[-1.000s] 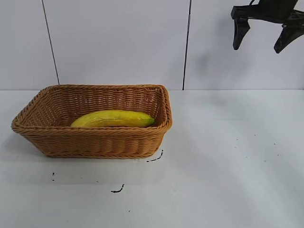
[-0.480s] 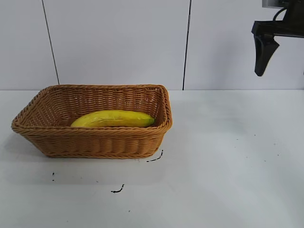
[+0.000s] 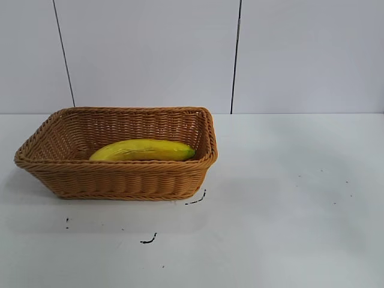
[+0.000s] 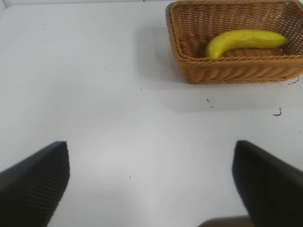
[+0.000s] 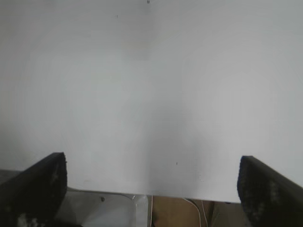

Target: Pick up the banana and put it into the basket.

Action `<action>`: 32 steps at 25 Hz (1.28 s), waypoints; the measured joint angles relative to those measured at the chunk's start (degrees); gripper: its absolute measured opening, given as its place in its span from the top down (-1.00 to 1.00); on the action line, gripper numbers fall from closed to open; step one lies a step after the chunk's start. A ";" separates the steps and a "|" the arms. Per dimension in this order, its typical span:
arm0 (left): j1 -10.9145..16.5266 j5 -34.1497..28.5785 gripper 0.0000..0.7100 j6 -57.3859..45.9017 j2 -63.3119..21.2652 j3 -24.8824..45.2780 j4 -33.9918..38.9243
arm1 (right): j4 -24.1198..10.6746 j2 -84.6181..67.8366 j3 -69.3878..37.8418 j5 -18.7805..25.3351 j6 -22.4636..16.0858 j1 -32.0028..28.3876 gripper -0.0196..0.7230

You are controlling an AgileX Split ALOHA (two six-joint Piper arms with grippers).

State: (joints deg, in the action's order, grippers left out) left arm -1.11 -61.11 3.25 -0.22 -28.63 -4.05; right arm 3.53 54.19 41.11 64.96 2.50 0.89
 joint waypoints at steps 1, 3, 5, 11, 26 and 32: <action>0.00 0.00 -0.95 0.00 0.00 0.00 0.00 | 0.00 -3.32 -1.76 -1.80 0.04 0.00 -0.85; 0.00 0.00 -0.95 0.00 0.00 0.00 0.00 | 0.00 -9.25 -6.17 -4.76 0.04 0.00 -0.85; 0.00 0.00 -0.95 0.00 0.00 0.00 0.00 | 0.00 -15.09 -10.13 -6.26 0.04 0.00 -0.85; 0.00 0.00 -0.95 0.00 0.00 0.00 0.00 | -0.26 -30.12 -12.11 -6.14 -0.01 0.00 -0.85; 0.00 0.00 -0.95 0.00 0.00 0.00 0.00 | -0.21 -54.47 -12.33 -6.09 -0.01 0.14 -0.85; 0.00 0.00 -0.95 0.00 0.00 0.00 0.00 | -0.21 -54.47 -12.33 -6.09 -0.01 0.14 -0.85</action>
State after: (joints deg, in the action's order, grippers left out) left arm -1.11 -61.11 3.25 -0.22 -28.63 -4.05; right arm 3.32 -0.28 28.78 58.87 2.50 1.03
